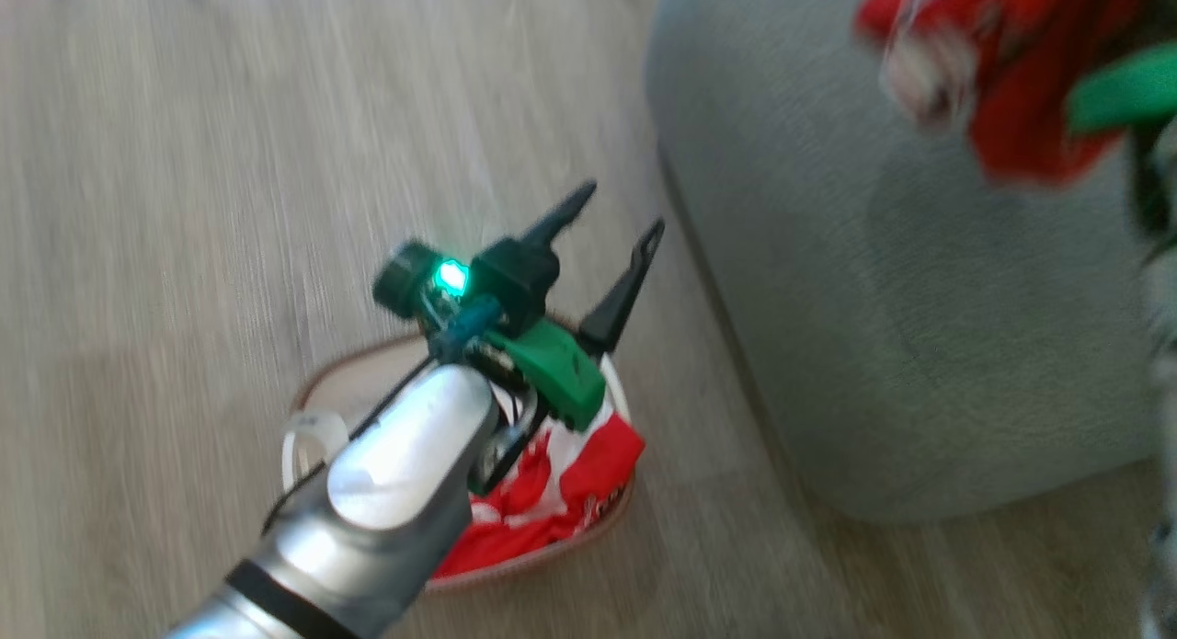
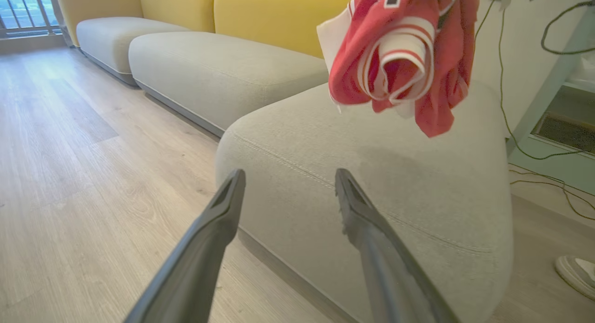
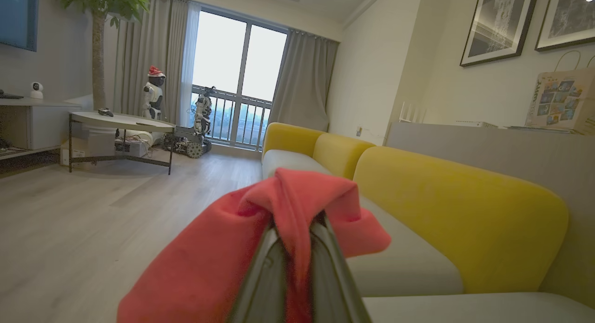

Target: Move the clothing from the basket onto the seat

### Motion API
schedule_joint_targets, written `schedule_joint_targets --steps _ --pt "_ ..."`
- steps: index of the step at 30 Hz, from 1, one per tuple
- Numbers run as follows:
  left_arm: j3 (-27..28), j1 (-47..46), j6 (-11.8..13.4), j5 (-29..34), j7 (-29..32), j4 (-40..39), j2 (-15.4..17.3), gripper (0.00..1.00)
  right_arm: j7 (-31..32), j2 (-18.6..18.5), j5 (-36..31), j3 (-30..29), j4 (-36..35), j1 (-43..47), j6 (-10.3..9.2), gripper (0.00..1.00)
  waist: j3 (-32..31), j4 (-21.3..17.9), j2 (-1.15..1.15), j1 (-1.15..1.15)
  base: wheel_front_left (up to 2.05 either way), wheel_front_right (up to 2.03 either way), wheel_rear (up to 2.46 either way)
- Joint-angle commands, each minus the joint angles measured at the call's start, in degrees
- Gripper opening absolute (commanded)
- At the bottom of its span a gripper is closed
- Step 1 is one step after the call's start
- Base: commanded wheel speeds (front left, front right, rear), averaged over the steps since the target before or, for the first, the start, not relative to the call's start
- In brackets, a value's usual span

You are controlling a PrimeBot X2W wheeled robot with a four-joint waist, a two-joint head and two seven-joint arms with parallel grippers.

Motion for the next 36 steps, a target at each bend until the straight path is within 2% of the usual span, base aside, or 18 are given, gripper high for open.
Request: schedule_joint_targets --steps 1,6,8,12,17,23,28,31,32,33,35,36 --pt "2.1 -3.6 0.0 1.6 -0.7 -2.9 1.4 1.0 -0.5 -2.4 0.6 -0.8 0.3 -6.7 -0.02 0.0 7.9 3.8 0.0 -0.01 0.0 0.0 0.0" --pt "2.0 -5.5 0.6 3.3 -0.7 -5.4 2.2 1.0 -0.4 -7.4 0.0 -4.3 6.1 -17.8 -0.02 0.0 14.0 6.9 0.0 -0.01 0.0 0.0 0.0" --pt "2.0 -5.7 0.8 3.6 -0.7 -5.9 2.3 1.0 -0.3 -8.4 -0.2 -5.3 7.3 -19.7 -0.02 0.0 15.1 7.6 0.0 -0.01 0.0 0.0 0.0" --pt "2.7 -6.7 2.0 4.4 -0.7 -8.7 2.8 1.0 0.4 -13.5 -3.8 -7.1 12.1 -26.2 -0.02 0.0 19.7 10.4 0.0 -0.01 0.0 0.0 0.0" --pt "3.3 -7.3 3.2 5.5 -0.6 -11.6 4.3 1.0 0.1 -15.7 -7.8 -9.0 17.5 -31.8 -0.02 0.0 24.2 11.9 0.0 -0.01 0.0 0.0 0.0" --pt "2.9 -7.6 4.3 6.6 0.2 -14.1 5.5 1.0 -0.3 -15.2 -12.2 -12.6 24.7 -34.4 -0.02 0.0 27.6 12.4 0.0 -0.01 0.0 0.0 0.0" --pt "2.5 -7.6 4.8 7.0 0.7 -15.0 5.9 1.0 -0.5 -12.8 -15.0 -17.5 29.8 -32.9 -0.02 0.0 28.5 12.2 0.0 -0.01 0.0 0.0 0.0" --pt "2.4 -7.5 4.9 7.0 1.0 -15.2 6.3 1.0 -0.5 -11.3 -16.1 -19.4 30.6 -31.6 -0.02 0.0 28.6 12.0 0.0 -0.01 0.0 0.0 0.0" --pt "2.4 -7.4 5.0 6.9 1.1 -15.2 6.5 1.0 -0.5 -10.6 -16.5 -19.6 30.7 -31.0 -0.02 0.13 28.5 11.8 0.0 -0.01 0.0 0.0 0.0" --pt "2.4 -7.3 5.1 6.9 1.1 -15.2 6.6 1.0 -0.5 -10.1 -16.5 -19.8 30.9 -30.5 -0.02 0.33 28.4 11.7 0.0 -0.01 0.0 0.0 0.0" --pt "2.5 -7.0 5.3 6.7 1.4 -15.0 6.9 1.0 -0.5 -8.7 -16.3 -20.2 31.3 -29.1 -0.02 0.55 28.1 11.1 0.0 -0.01 0.0 0.0 0.0" --pt "2.5 -7.0 5.4 6.6 1.4 -15.0 7.0 1.0 -0.5 -8.3 -16.2 -20.0 31.2 -28.7 -0.02 0.98 28.0 11.0 0.0 -0.01 0.0 0.0 0.0"
